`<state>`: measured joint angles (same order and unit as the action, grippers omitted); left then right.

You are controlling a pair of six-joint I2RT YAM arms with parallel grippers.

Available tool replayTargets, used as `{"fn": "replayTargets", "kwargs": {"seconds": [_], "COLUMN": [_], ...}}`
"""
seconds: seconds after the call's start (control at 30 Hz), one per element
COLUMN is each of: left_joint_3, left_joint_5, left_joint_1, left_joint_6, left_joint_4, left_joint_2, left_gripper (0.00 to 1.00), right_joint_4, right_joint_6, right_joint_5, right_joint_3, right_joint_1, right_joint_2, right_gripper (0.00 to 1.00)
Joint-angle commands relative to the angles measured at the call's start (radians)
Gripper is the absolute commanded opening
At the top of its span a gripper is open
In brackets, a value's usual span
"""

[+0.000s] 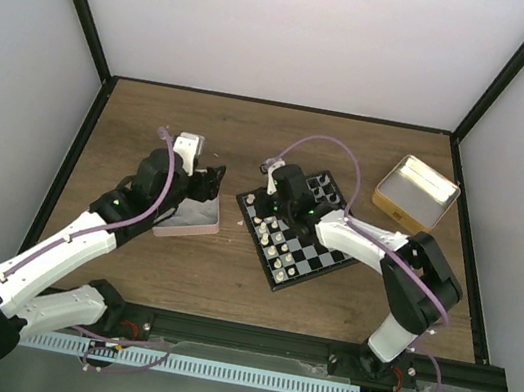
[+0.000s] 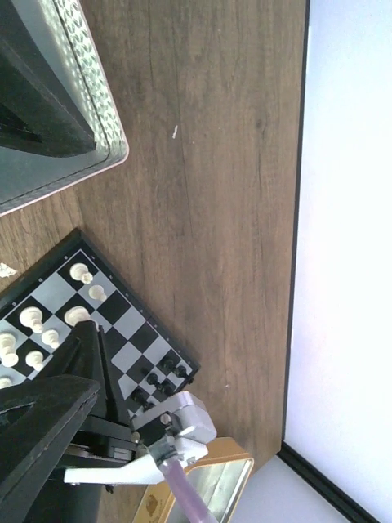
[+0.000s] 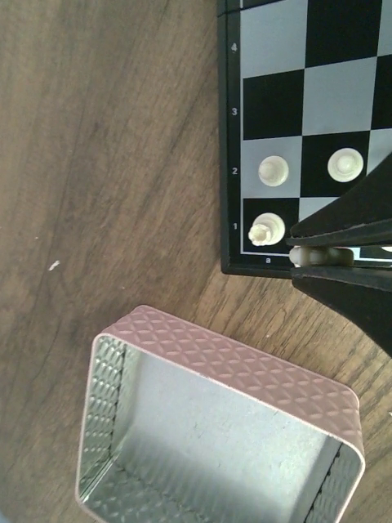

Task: Set up the chess pieces on the board
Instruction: Place the chess piece on the chessboard.

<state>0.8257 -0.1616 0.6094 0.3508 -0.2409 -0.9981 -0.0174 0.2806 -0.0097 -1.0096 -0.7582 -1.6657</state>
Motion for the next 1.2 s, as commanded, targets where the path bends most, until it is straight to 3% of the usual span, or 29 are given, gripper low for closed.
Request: {"fn": "replayTargets", "kwargs": {"seconds": [0.0,0.9,1.17], "left_joint_3": [-0.023,-0.056,-0.053], "left_joint_5": [-0.033,0.01,0.017], "left_joint_1": [-0.002,-0.004,-0.003], "left_joint_6": [0.008,-0.02,-0.016], "left_joint_4": [0.035,0.066,0.069], "left_joint_2": [0.02,0.008,-0.001], "left_gripper": [0.75,0.77,0.77], "right_joint_4": [0.021,0.18,0.173], "right_joint_6": [-0.04,-0.068,-0.075], "right_joint_5": [0.048,0.101,0.107], "right_joint_3": [-0.05,-0.167,-0.165], "right_joint_1": [-0.023,-0.049,-0.05], "right_joint_2": [-0.026,-0.195,-0.204], "right_gripper": [0.01,0.04,0.11]}}
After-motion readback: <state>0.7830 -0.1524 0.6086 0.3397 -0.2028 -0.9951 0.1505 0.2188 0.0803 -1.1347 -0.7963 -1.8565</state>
